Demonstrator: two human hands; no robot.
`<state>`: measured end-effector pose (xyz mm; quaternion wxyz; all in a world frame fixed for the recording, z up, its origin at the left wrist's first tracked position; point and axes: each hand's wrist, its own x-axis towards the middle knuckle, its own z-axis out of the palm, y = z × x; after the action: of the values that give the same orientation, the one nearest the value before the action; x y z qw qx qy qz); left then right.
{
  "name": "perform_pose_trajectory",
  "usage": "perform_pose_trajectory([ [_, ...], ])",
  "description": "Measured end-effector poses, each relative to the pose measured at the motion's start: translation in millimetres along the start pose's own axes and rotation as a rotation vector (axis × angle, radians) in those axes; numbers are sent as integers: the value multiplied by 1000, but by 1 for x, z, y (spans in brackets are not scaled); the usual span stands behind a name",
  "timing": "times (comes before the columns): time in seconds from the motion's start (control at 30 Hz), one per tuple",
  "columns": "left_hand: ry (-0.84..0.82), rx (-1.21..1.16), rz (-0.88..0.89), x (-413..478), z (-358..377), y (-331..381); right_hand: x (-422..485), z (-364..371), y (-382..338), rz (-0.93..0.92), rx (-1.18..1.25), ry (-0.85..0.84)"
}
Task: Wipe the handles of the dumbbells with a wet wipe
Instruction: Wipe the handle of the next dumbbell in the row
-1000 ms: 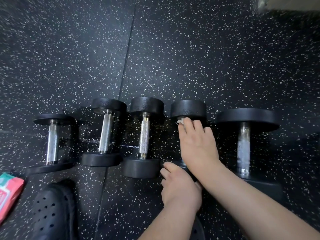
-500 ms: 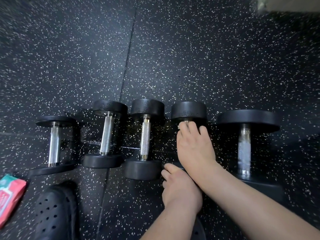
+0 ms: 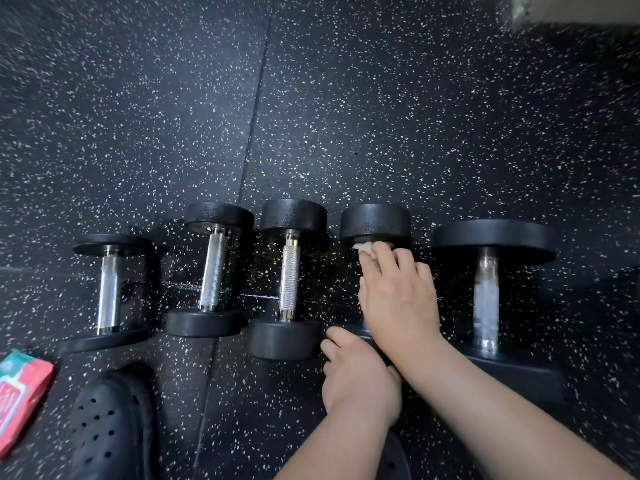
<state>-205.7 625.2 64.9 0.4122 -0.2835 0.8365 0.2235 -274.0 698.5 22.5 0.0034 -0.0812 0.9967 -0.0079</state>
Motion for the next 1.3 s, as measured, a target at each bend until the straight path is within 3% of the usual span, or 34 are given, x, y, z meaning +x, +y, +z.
perform_pose_trajectory([
  [0.73,28,-19,23,4,4,-5,-18,4,4,296,493,59],
  [0.97,29,-48,32,6,5,-7,-16,5,10,363,698,-7],
  [1.1,25,-79,29,7,8,-7,-9,-3,11,553,894,-100],
  [1.2,39,-80,22,7,11,-7,5,-1,10,767,1258,-208],
  [1.3,47,-81,19,8,11,-6,9,7,10,933,1489,-157],
])
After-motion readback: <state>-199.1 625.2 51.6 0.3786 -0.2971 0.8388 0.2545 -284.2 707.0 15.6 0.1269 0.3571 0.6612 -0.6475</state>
